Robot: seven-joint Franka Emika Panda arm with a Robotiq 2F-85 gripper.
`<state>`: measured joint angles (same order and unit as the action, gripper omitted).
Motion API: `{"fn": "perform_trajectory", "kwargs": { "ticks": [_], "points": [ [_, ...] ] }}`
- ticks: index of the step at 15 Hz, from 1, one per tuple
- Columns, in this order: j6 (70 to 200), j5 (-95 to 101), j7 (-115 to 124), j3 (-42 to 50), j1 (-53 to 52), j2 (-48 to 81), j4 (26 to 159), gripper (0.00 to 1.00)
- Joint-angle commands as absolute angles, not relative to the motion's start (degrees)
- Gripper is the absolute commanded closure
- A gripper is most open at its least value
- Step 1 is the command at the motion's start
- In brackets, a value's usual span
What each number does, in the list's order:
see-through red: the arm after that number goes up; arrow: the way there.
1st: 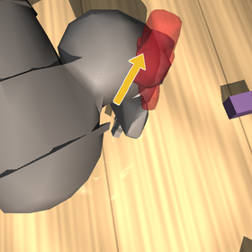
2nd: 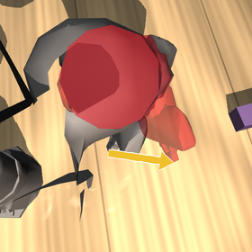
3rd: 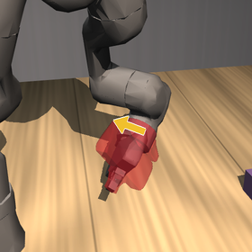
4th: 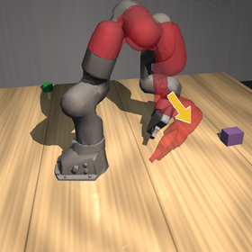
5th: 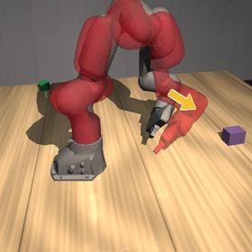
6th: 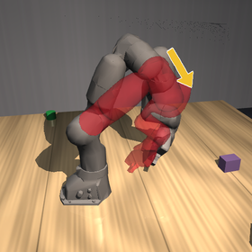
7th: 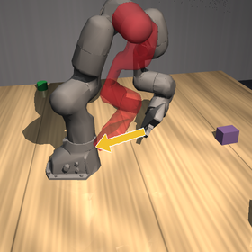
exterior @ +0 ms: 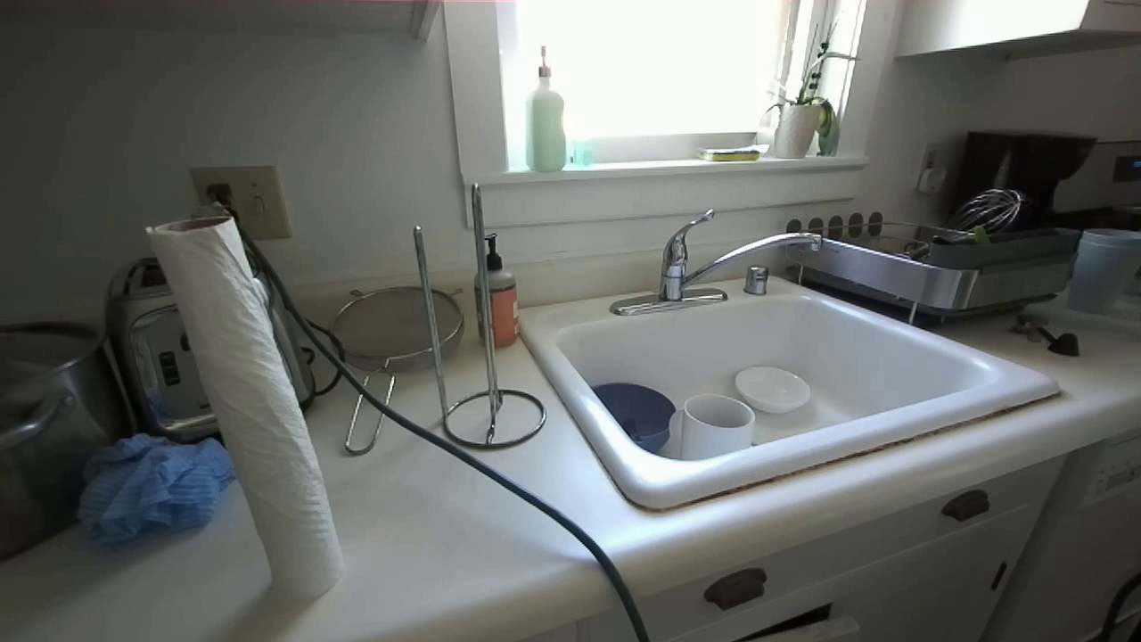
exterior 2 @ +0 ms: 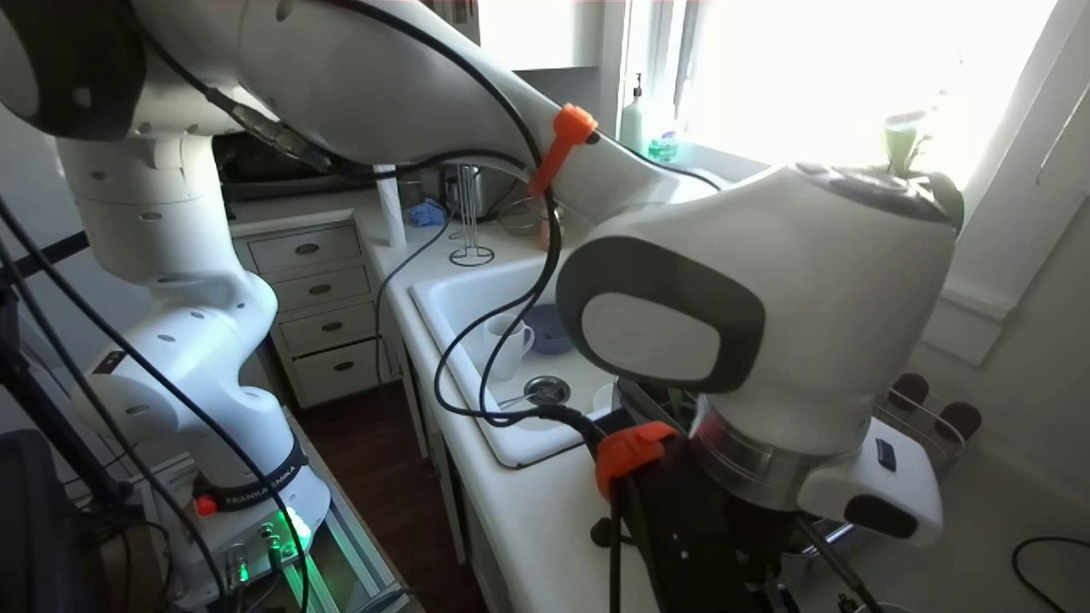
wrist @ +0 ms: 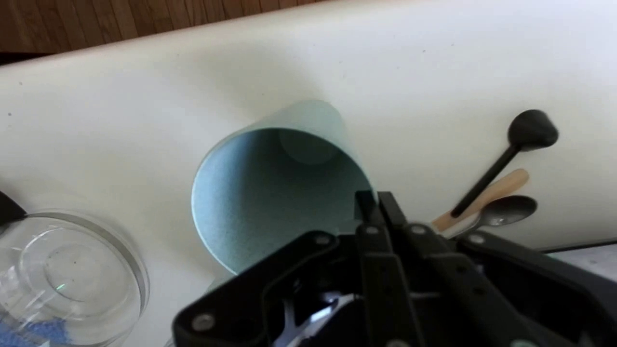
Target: Put the blue cup in the sink
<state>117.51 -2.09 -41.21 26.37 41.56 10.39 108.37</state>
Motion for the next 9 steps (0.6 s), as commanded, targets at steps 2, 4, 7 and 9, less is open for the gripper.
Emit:
{"fn": "perform_trajectory", "kwargs": {
  "ticks": [2,4,7,9],
  "points": [
    [106.93,-0.7,-46.61,24.94,39.98,-2.18,112.79,0.99],
    [102.45,-0.61,-50.02,24.66,38.05,-7.58,114.64,0.99],
    [100.67,0.31,-53.42,24.32,34.06,-15.4,118.74,0.99],
    [101.08,1.28,-54.44,23.81,30.69,-20.98,122.59,0.99]
  ]
}}
